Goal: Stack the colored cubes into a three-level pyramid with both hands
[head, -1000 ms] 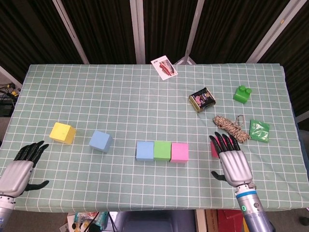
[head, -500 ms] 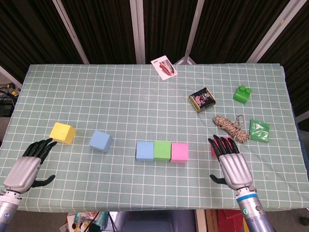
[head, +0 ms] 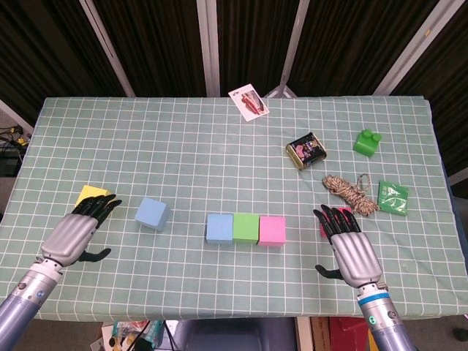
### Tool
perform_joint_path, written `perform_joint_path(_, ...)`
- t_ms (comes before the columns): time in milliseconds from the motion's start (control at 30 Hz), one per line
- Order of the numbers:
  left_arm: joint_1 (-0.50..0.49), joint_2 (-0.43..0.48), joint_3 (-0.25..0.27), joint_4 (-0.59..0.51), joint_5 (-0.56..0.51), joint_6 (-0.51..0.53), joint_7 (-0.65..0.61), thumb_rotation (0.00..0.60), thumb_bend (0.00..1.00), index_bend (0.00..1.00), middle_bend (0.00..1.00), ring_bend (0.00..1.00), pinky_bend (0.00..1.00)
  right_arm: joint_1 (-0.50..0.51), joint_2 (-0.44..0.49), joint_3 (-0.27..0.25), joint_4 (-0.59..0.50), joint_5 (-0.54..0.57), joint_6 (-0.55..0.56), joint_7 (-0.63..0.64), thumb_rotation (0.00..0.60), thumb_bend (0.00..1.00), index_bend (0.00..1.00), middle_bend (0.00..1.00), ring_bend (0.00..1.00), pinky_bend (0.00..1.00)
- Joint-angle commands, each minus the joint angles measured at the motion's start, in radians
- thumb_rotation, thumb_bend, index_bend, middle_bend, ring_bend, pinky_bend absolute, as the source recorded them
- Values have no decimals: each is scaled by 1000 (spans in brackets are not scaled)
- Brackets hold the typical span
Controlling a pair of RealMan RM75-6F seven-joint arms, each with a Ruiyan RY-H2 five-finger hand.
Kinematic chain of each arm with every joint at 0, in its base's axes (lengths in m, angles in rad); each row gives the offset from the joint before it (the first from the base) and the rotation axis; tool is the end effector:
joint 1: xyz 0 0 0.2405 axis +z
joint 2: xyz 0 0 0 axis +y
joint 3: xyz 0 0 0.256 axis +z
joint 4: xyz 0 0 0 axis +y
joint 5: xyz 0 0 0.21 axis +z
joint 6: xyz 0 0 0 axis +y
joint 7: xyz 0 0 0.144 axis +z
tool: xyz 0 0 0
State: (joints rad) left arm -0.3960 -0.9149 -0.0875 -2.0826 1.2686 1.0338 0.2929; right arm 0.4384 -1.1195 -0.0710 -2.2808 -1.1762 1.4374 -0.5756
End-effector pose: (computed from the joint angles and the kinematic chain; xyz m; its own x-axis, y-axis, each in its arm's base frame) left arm -0.1977 0.2353 0.1302 0.4395 0.3399 0.8314 0.8951 -0.2428 -0.3739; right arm -0.1575 -0.2026 0.1087 0.3603 -0.2480 0.8993 -0.9316 -0.1462 0.3329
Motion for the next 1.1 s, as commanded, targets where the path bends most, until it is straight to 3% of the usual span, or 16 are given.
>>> perform_joint_path(33,-94,-6,-35,-5,-134,-78,123,600,196,0,24,0,0,-4,4,4,-1,2,-6,4,600,168,0,0,0,0)
perform_joint_path(200,-189,-48,-47,46,-300,-99,268,600,110,0,14,0,0,-12,12,15,-1,5,-21,13,600,167,0,0,0,0)
perform_joint_path(533,-355,-189,-17,218,-511,-169,419,600,107,0,71,0,0,-25,5,35,7,9,-45,14,600,168,0,0,0,0)
perform_joint_path(1100,-465,-344,26,346,-577,-180,420,600,158,0,128,0,0,-45,-8,57,16,16,-68,10,600,168,0,0,0,0)
